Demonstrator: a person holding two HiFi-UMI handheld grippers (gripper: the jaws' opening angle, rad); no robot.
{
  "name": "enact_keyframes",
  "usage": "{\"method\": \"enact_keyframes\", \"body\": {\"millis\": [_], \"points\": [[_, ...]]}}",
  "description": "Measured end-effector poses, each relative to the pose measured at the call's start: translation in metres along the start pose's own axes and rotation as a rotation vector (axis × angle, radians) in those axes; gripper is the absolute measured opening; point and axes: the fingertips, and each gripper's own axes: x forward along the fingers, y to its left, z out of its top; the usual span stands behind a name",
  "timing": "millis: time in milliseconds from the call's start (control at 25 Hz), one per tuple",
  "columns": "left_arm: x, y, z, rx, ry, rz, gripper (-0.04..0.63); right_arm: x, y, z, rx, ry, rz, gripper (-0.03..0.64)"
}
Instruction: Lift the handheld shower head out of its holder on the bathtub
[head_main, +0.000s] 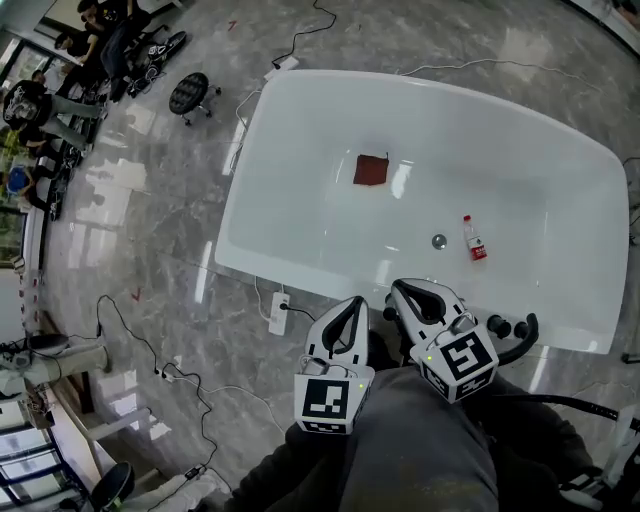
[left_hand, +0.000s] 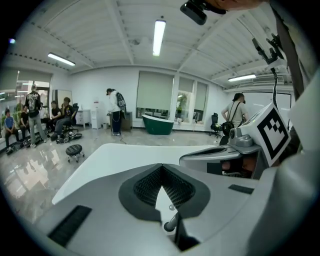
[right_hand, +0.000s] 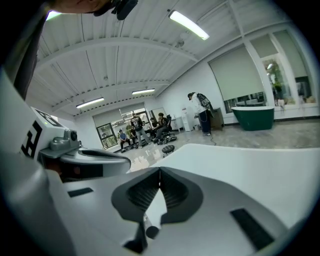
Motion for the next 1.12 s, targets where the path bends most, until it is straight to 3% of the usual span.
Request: {"method": "enact_keyframes", "body": {"millis": [720,1000,1120], "points": [[-0.015,0.041,-0.008,0.006,-0.041,-0.083,0.003,0.021,0.026,-0.002,-0.06,-0.02,-0.129,0.005],[-0.015,0.043,-0.042,0.018,-0.028,-0.098,0.003,0.029,0.029,-0.036,-0.088,-0.029,-0.152,0.005],[-0.009,0.047,-0.06,0.028,-0.023,-0.099,0.003,0.037,0.026,-0.053,-0.127,-0.03,-0.171,0.041]]}}
